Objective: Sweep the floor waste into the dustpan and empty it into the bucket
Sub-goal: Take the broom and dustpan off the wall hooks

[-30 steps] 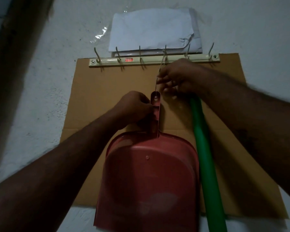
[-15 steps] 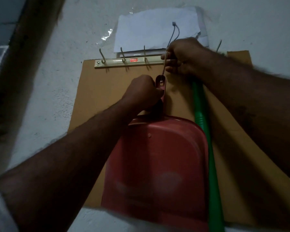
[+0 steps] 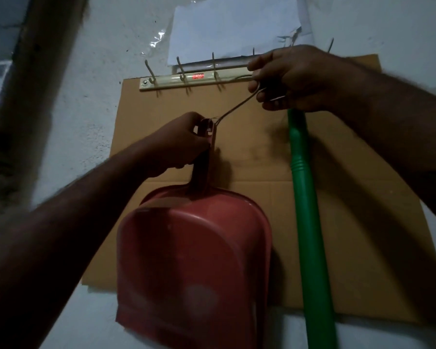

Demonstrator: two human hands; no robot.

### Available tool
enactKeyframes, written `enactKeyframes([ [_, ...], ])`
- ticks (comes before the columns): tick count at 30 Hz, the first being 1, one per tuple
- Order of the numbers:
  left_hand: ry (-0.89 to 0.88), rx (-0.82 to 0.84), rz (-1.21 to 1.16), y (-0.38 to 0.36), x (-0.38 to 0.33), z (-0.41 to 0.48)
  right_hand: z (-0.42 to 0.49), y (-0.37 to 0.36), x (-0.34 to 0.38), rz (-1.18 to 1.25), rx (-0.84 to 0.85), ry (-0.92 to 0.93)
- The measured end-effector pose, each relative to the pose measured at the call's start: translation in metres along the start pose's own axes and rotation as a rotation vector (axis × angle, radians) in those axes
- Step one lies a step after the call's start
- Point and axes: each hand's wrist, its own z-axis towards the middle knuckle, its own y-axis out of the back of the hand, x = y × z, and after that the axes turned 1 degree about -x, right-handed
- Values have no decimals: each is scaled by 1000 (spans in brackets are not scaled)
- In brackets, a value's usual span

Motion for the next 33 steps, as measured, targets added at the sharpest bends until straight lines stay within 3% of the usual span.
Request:
enactKeyframes([
  [8,39,146,-31,19,-6,-20,-27,11,-5,-56,31,26],
  [16,167,499,19,29,-4,-57,-49,-22,9,37,43,29],
  [21,332,507,38,41,-11,-88,-51,-54,14,45,118,31],
  [28,374,465,290,56,-7,-110,-52,-75,20,59,268,66],
  [33,511,523,377,69,-6,-114,-48,-63,20,-144,354,137],
])
